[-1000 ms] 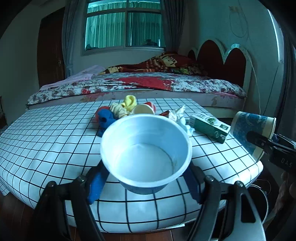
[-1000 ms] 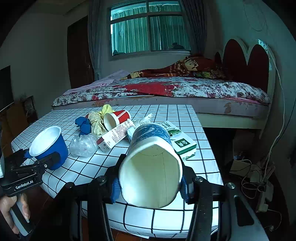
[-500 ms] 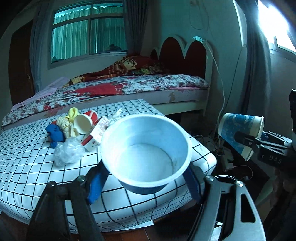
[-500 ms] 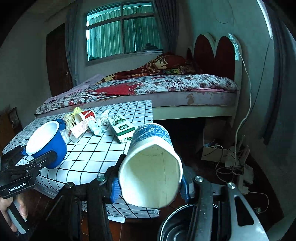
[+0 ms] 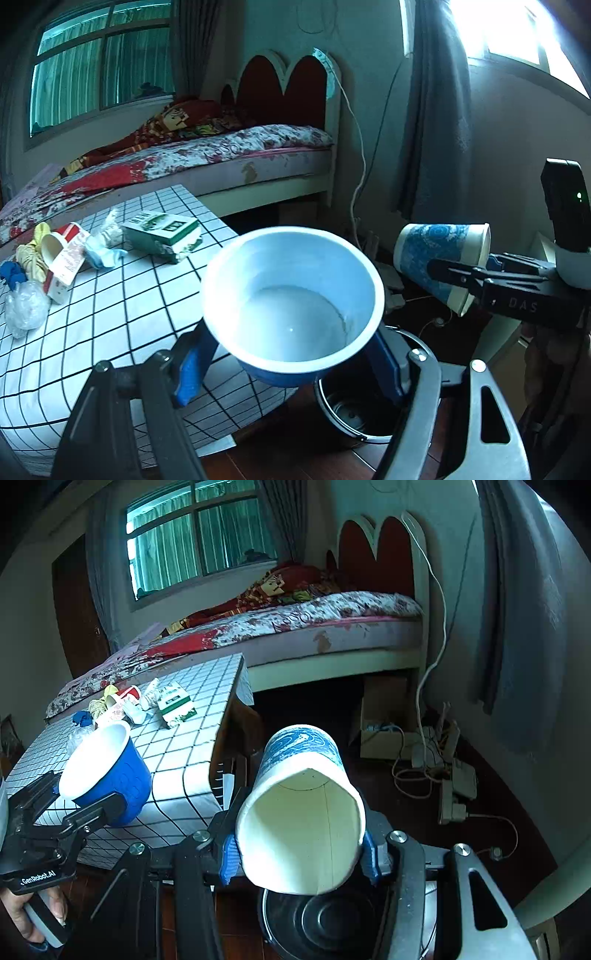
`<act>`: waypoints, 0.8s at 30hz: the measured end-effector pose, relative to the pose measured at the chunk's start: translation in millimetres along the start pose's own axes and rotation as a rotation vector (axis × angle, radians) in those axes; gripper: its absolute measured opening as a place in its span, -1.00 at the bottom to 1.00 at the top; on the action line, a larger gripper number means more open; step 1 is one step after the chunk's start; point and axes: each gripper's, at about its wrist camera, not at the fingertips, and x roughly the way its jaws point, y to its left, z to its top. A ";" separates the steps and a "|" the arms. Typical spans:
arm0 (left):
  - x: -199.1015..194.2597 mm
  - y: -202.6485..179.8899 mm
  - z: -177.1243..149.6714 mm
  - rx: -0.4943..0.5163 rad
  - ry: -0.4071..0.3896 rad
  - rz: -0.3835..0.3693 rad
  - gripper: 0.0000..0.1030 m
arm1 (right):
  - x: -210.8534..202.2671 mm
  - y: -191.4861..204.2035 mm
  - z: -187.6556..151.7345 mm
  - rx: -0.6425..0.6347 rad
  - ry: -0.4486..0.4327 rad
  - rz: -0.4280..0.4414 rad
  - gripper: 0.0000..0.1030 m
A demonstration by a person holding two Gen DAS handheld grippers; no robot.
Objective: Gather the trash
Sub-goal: 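Carry the bowl and cup over the black bin with both grippers, then open both grippers to drop the bowl and cup into the bin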
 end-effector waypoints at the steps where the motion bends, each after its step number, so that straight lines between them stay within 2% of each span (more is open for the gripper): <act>1: 2.7 -4.4 -1.6 0.004 0.008 -0.017 0.47 | 0.1 -4.9 -2.5 0.007 0.007 0.001 0.04; 8: 36.2 -40.7 -20.2 0.038 0.108 -0.101 0.47 | 15.7 -30.0 -33.6 -0.008 0.137 -0.004 0.04; 15: 64.2 -63.1 -39.4 0.048 0.200 -0.165 0.47 | 26.9 -53.8 -55.1 0.015 0.225 0.015 0.05; 16: 67.3 -65.3 -41.4 0.043 0.213 -0.183 0.48 | 29.2 -55.9 -57.0 0.017 0.239 0.025 0.10; 18: 75.6 -66.9 -43.9 0.020 0.235 -0.235 0.51 | 37.6 -61.8 -62.3 0.023 0.281 0.023 0.34; 19: 79.6 -67.7 -45.4 0.006 0.245 -0.250 0.62 | 44.2 -64.8 -64.8 0.029 0.306 0.005 0.58; 20: 83.5 -67.2 -46.4 -0.010 0.260 -0.239 0.92 | 49.9 -69.4 -68.2 0.033 0.326 -0.033 0.72; 22: 86.8 -60.5 -44.3 -0.057 0.247 -0.258 0.99 | 56.6 -80.0 -70.7 0.075 0.355 -0.055 0.73; 24: 89.6 -57.3 -44.0 -0.073 0.256 -0.219 0.99 | 56.8 -88.4 -71.8 0.103 0.361 -0.076 0.73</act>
